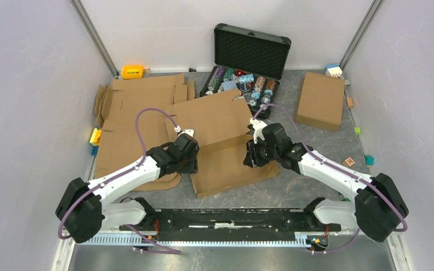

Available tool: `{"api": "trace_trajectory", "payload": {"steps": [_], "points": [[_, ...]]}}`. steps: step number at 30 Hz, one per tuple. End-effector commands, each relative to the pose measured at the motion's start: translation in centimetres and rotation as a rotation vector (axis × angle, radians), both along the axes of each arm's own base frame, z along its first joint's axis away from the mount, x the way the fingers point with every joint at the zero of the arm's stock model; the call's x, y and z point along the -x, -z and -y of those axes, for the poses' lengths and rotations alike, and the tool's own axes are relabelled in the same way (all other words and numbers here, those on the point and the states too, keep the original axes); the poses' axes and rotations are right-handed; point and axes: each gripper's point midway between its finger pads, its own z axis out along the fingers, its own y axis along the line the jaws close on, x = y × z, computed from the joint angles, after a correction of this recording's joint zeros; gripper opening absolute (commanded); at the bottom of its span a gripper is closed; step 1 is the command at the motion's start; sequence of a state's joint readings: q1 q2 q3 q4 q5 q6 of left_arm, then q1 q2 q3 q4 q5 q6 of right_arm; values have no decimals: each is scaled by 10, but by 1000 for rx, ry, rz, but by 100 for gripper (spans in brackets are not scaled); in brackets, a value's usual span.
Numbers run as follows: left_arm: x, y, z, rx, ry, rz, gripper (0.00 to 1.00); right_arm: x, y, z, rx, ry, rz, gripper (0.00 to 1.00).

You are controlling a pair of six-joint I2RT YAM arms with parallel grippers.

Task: Fold the paper box

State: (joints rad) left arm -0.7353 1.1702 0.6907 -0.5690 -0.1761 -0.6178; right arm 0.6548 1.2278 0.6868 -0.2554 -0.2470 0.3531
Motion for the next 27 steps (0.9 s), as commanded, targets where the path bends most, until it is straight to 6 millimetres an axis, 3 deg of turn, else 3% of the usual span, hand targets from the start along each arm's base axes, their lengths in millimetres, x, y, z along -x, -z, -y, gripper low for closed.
{"api": "trace_trajectory", "payload": {"steps": [1, 6, 9, 12, 15, 18, 20, 23, 27], "points": [[-6, -11, 8, 53, -25, 31, 47, -14, -28, 1, -1, 1, 108, 43], [-6, -10, 6, 46, -23, 31, 47, -36, -61, 36, 112, 96, 215, 50], [-7, -9, 6, 43, -23, 36, 47, -49, -65, 70, 147, 182, 228, 53], [-6, -6, 4, 33, -26, 31, 42, -61, -54, 115, 214, 317, 214, 58], [-6, -1, 1, 18, -35, 29, 23, -66, -37, 150, 281, 451, 190, 58], [-4, 5, -2, 1, -47, 18, 7, -66, -22, 164, 275, 527, 172, 56], [-4, 8, -4, -2, -54, 15, 2, -65, -11, 178, 299, 585, 157, 55], [-2, 11, -7, 0, -69, 14, 2, -62, 3, 198, 313, 657, 134, 54], [0, 16, -8, 10, -89, 7, 2, -49, 22, 189, 214, 586, 54, 57]]}}
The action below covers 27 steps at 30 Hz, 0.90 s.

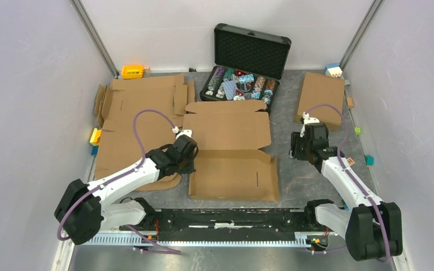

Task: Fold the paper box

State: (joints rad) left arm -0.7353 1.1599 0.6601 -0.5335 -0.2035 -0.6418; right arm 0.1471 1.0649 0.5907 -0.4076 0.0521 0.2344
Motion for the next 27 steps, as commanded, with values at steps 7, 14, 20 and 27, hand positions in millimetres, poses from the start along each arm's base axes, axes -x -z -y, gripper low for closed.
{"api": "trace_trajectory", "payload": {"steps": [7, 14, 20, 27], "points": [[3, 21, -7, 92, -139, -28, 2, 25, 16, -37, -231, -167, -13, 62], [-2, 28, -11, 211, -223, -27, 2, 38, 35, -39, -272, -121, -37, 62], [-3, 30, -15, 237, -235, -34, 2, 46, 36, -65, -402, -209, -48, 61], [-8, 17, -19, 205, -222, 1, 2, 22, -13, -88, -510, -317, 61, 62]]}}
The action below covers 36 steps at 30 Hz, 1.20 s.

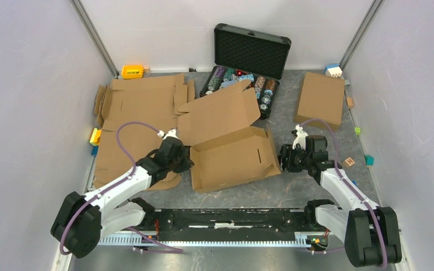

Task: Fold the paper box

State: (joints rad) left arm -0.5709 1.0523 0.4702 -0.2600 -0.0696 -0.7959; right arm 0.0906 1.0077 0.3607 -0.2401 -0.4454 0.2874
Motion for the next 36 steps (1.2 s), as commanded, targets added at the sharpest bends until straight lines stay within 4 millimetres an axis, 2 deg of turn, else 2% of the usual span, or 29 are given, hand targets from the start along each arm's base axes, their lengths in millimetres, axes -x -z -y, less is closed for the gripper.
{"api": "trace_trajectory", "payload": {"steps": [1, 4, 7, 11, 17, 22, 28, 36], "points": [[12, 7, -17, -80, -10, -49, 2, -27, -54, -25, -140, -81, 151, 62], [9, -2, -17, -81, 0, -23, 2, -31, -69, -33, -137, -113, 186, 61], [5, -10, -16, -79, 7, 1, 2, -35, -69, -29, 46, -115, 172, 62], [2, -14, -12, -72, 11, 2, 2, -30, -72, -46, 58, -154, 167, 62], [1, -15, -11, -81, 17, 7, 2, -32, -67, -48, 85, -147, 163, 62], [2, -12, -18, -109, 5, 5, 2, -31, -75, -57, -8, -150, 185, 63], [8, 5, -19, -105, -8, -29, 2, -24, -93, -65, -283, -147, 214, 61], [10, 13, -19, -101, -13, -44, 2, -27, -105, -53, -330, -95, 243, 60]]}}
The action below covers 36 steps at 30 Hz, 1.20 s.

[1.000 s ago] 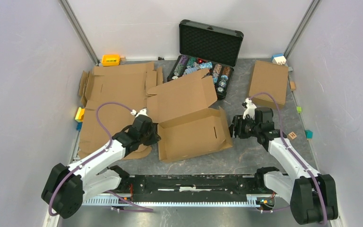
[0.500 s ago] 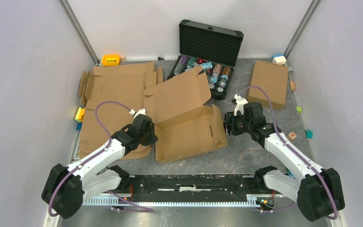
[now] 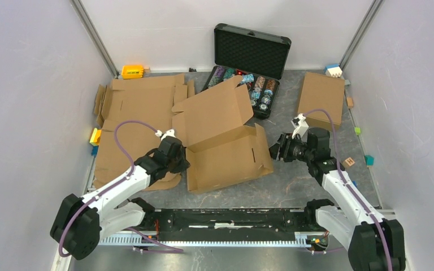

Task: Fold the paper box

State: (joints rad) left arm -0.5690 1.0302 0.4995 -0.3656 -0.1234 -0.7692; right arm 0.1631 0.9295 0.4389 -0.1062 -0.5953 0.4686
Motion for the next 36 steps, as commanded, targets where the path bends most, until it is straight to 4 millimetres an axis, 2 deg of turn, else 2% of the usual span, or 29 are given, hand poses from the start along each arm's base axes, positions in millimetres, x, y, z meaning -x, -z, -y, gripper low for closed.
{"api": "trace_trajectory", "payload": {"steps": [1, 5, 11, 18, 28, 33, 36], "points": [[5, 14, -3, -20, 1, -30, 2, -4, -28, -3, -110, -11, 69, 59], [5, 15, -4, -21, -4, -32, 2, 0, -34, -2, -248, 10, 60, 59], [7, 19, -5, -13, -6, -42, 2, -6, -40, 15, -323, 81, 81, 59], [7, 21, -4, -7, -5, -44, 2, -1, -40, 13, -395, 70, 61, 60], [6, 22, -5, -8, -4, -43, 2, 4, -69, 6, -515, 20, 86, 62], [7, 21, -2, 3, 1, -45, 2, 9, -71, 3, -529, 5, 75, 63], [6, 20, -2, 6, 1, -42, 2, 9, -57, 2, -472, -10, 33, 63]]}}
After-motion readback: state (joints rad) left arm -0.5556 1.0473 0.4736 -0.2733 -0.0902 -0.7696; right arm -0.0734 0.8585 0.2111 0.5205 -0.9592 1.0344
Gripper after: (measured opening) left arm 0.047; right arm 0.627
